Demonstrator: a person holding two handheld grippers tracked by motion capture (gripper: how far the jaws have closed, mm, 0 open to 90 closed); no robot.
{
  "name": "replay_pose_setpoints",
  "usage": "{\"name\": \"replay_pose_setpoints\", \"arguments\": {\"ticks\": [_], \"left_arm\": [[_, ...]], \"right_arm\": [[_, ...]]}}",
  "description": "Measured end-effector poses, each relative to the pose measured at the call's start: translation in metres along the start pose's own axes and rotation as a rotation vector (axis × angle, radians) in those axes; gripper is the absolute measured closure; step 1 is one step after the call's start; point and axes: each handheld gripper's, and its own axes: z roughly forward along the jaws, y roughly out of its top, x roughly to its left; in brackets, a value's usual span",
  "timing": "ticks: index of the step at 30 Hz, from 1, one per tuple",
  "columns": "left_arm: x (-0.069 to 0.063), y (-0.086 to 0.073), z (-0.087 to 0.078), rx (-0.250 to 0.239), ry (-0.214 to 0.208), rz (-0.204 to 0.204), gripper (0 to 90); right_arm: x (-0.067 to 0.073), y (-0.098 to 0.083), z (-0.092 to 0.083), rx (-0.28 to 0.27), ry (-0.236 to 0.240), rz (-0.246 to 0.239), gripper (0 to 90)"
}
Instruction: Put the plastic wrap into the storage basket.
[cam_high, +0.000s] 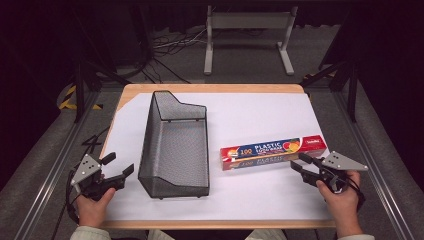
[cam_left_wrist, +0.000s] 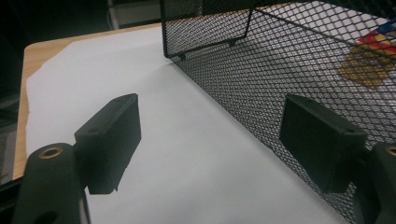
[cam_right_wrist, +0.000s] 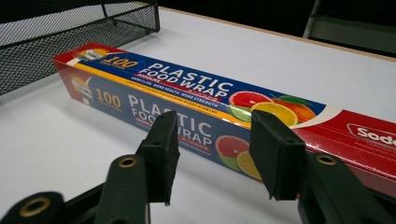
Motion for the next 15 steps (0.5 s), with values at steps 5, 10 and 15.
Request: {"name": "replay_pose_setpoints", "arguments": {"ticks": [5,10,15], "left_arm": [[0.0,0.0,0.0,-0.004,0.008,-0.008,22.5],[0.0,0.001,0.001,-0.002,0.013,-0.01,22.5],[0.0,0.0,0.002,0.0,0.022,-0.009,22.7]], "right_arm": [[0.002,0.003,-0.001,0.015,0.018,-0.004,60.0],[0.002,0.005,-0.002,0.028,0.045,0.013,65.7],[0.007,0.013,-0.003,0.08,0.09,0.011,82.5]]}}
